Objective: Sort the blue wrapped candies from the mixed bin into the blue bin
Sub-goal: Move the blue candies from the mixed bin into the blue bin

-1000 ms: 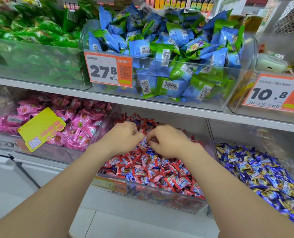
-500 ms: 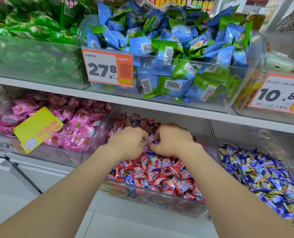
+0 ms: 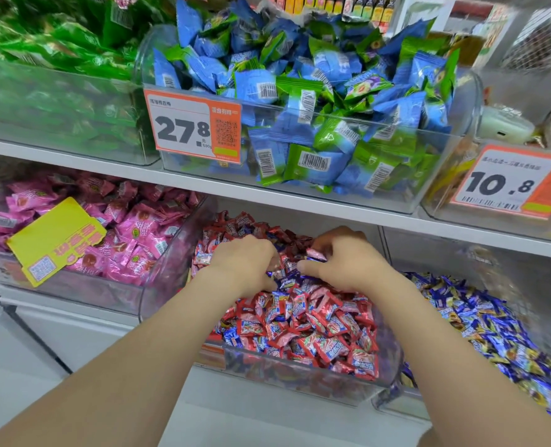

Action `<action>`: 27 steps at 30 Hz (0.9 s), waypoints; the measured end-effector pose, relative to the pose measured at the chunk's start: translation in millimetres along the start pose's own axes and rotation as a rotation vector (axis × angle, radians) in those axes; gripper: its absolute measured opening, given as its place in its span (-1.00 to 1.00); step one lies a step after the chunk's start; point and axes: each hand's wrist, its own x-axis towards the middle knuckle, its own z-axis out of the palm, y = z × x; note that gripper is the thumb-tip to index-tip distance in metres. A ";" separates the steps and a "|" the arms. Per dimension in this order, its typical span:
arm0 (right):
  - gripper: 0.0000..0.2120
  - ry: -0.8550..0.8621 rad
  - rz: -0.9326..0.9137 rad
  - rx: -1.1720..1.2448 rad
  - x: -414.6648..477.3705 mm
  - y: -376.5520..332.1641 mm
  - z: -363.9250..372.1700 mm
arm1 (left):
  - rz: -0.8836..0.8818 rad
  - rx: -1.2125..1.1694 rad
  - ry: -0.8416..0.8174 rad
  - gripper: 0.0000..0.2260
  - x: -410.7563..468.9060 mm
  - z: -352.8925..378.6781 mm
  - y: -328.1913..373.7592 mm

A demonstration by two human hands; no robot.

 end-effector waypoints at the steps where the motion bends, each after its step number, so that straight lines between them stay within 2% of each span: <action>1: -0.61 0.001 -0.027 0.047 -4.7 3.1 -1.9 | 0.001 -0.047 0.002 -0.70 -1.2 -2.8 -2.4; 4: -0.50 -0.018 -0.105 0.176 -18.8 7.3 -4.5 | 0.001 -0.201 0.056 -0.65 -6.0 -11.1 -10.7; 8: -0.44 0.034 -0.077 0.123 -25.4 10.7 -5.4 | -0.003 -0.300 0.087 -0.73 -16.7 -14.8 -22.5; 12: -0.66 0.073 0.022 -0.104 -33.9 8.7 -8.7 | 0.023 -0.335 0.085 -0.89 -26.2 -12.8 -22.8; 15: -0.69 0.134 0.016 -0.198 -37.3 -0.6 -8.1 | 0.067 -0.358 0.047 -0.94 -29.6 -15.2 -12.4; 17: -0.74 0.190 -0.067 -0.157 -38.6 -11.2 -8.5 | 0.063 -0.343 0.023 -0.85 -29.2 -16.7 -5.5; 18: -0.72 0.165 -0.121 -0.132 -39.5 -15.9 -9.0 | 0.053 -0.335 0.020 -0.79 -28.7 -17.4 -2.6; 20: -0.63 -0.001 -0.192 -0.141 -40.0 -22.9 -8.6 | 0.027 -0.338 0.010 -0.74 -26.4 -16.0 -0.4; 22: -0.56 -0.154 -0.181 -0.199 -39.0 -23.1 -6.3 | 0.024 -0.337 -0.012 -0.74 -23.5 -13.7 -1.1; 24: -0.55 -0.160 -0.147 -0.185 -35.7 -18.0 -4.0 | 0.068 -0.291 -0.043 -0.82 -21.5 -11.1 -0.9; 27: -0.53 -0.037 -0.111 -0.136 -31.7 -13.7 -4.2 | 0.135 -0.186 -0.174 -0.85 -20.9 -5.8 3.3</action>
